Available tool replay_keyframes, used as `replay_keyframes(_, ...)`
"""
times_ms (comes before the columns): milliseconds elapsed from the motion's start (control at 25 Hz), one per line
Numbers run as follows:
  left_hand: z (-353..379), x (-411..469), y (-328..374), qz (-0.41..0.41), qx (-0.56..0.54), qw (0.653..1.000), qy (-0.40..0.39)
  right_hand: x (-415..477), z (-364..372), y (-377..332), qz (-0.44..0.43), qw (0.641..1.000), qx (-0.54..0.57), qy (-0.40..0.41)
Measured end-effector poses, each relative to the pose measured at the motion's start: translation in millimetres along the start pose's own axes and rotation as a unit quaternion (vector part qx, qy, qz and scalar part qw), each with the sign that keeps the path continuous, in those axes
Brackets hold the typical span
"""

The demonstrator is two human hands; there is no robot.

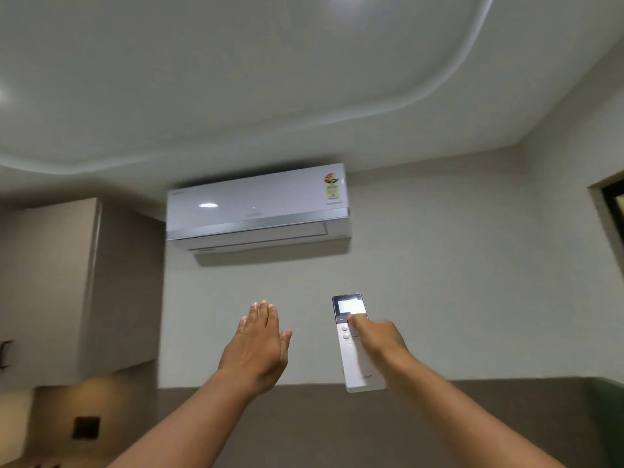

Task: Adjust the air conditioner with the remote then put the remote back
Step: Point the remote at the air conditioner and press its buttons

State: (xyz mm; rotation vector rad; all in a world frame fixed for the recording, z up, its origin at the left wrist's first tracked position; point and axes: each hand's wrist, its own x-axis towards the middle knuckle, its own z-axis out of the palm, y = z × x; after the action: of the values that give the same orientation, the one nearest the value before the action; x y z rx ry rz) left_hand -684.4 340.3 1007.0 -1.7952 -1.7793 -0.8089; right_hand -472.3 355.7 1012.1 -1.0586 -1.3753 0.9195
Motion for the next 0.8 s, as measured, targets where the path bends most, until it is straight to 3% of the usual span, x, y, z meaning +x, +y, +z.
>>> replay_keyframes(200,-23,-34,-60,-0.045,0.021,0.999,-0.023,-26,65,-5,0.024,0.998,0.015,-0.048)
replay_keyframes(800,-31,-48,-81,-0.023,0.011,0.999,-0.038,-45,105,-22,0.011,0.997,-0.012,-0.071)
